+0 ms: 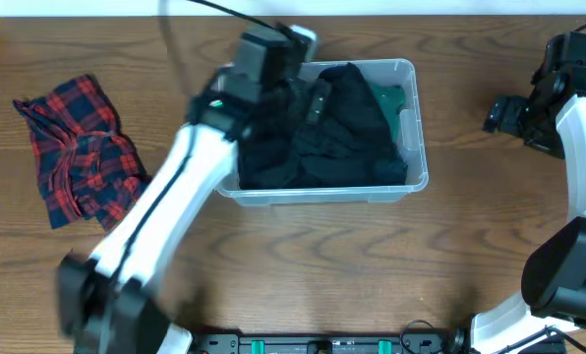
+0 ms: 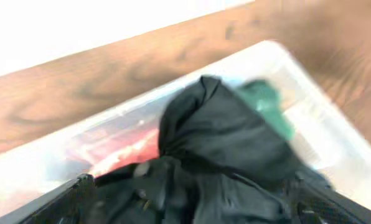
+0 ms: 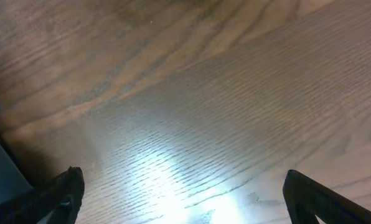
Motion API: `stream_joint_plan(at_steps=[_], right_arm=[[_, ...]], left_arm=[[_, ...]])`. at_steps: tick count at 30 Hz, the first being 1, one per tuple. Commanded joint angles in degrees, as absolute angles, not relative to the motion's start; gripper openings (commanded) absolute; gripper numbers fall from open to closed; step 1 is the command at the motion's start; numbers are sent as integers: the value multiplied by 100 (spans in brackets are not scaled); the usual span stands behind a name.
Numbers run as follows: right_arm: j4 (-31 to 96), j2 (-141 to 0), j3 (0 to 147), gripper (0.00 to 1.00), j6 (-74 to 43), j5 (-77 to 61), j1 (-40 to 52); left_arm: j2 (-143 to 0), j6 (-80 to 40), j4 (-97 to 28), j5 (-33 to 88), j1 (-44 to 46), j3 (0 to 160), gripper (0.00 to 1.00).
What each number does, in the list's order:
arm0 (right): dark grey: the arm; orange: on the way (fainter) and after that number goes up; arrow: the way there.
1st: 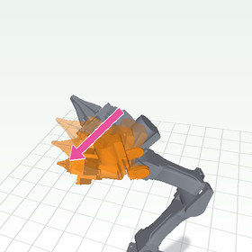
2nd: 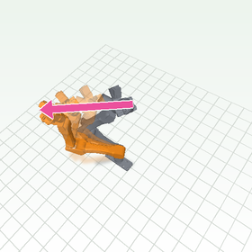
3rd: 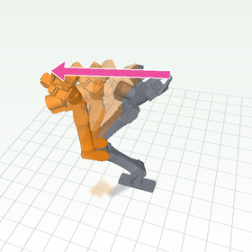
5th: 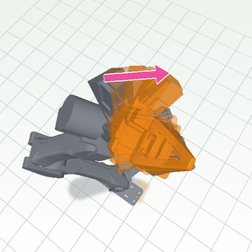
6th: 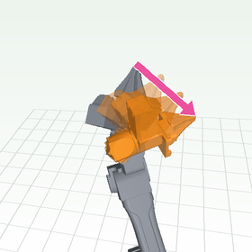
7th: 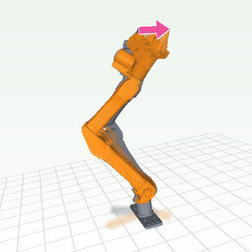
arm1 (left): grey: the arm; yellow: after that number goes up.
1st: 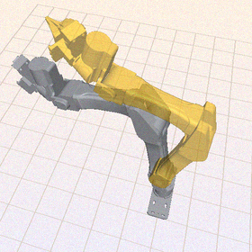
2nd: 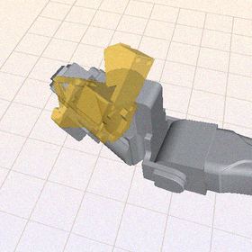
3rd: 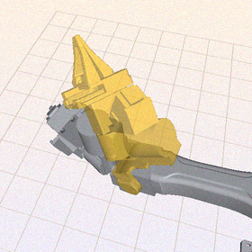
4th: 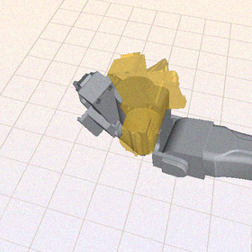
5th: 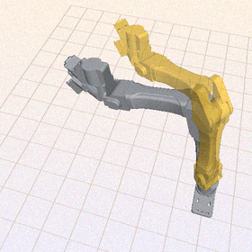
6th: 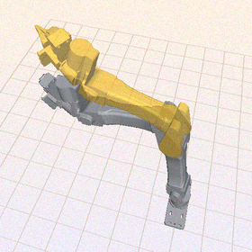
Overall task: Pack container
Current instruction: 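Open the left gripper and withdraw it toward the plaid shirt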
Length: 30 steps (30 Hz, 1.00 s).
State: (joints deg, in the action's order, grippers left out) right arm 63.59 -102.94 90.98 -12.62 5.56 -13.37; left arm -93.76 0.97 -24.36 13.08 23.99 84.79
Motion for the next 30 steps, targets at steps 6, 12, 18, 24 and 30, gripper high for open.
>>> stream_joint_plan(at_steps=[6,12,18,24,30], right_arm=[[6366,-10342,9111,99,-1326,556,-1347],[6366,-10342,9111,99,-1326,554,-1347],[6366,-10342,9111,99,-1326,554,-1347],[6366,-10342,9111,99,-1326,554,-1347],[6366,-10342,9111,99,-1326,554,-1347]], left_arm=[[-8147,228,-3833,-78,1406,8510,98],[-8152,-395,-4521,-368,-141,8506,98],[-8705,-1031,-4563,-368,-1214,8497,98],[-9498,-1413,-4582,-373,-1800,8497,98],[-10099,-1793,-4471,-364,-2373,8497,98]])
